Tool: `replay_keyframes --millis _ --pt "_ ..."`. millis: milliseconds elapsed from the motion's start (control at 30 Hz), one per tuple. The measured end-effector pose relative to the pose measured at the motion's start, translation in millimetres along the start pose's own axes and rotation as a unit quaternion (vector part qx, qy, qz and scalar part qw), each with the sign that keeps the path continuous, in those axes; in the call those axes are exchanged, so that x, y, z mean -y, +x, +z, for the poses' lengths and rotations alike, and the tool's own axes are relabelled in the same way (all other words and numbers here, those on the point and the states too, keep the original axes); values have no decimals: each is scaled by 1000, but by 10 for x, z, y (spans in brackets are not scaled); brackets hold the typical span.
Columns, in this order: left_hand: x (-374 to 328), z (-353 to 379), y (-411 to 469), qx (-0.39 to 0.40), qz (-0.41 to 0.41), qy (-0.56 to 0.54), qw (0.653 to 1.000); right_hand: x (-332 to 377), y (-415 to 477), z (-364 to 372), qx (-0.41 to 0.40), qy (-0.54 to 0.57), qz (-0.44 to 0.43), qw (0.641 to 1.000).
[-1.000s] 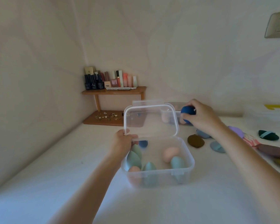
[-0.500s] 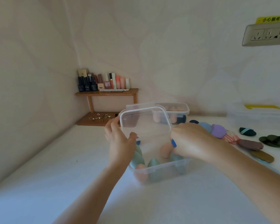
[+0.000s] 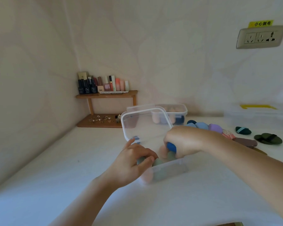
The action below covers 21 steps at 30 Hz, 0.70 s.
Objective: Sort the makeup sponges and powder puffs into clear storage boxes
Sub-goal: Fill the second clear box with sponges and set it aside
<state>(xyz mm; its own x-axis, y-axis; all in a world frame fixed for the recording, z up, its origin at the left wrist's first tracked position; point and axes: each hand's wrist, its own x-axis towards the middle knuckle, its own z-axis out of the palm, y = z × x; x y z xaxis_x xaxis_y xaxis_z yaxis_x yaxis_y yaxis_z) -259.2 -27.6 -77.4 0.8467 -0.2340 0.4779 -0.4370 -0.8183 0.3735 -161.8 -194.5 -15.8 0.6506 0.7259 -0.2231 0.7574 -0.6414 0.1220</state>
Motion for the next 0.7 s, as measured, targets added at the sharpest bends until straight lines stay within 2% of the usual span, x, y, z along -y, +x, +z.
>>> replay_keyframes --millis 100,167,333,467,633,700 --pt "-10 14 9 0 0 0 1000 4 -23 -73 -19 135 -21 990" --pt "7 20 10 6 -4 -3 1000 35 13 -99 -4 211 -37 977" --pt "51 32 14 23 -8 -18 1000 88 268 -117 23 333 3 943" --pt "75 51 12 20 -29 -40 999 216 371 -161 53 343 76 935" --pt "53 55 -29 -12 -28 -89 996 335 465 -169 61 280 132 949" --pt "34 48 -34 -8 -18 -88 996 312 464 -124 58 327 136 933"
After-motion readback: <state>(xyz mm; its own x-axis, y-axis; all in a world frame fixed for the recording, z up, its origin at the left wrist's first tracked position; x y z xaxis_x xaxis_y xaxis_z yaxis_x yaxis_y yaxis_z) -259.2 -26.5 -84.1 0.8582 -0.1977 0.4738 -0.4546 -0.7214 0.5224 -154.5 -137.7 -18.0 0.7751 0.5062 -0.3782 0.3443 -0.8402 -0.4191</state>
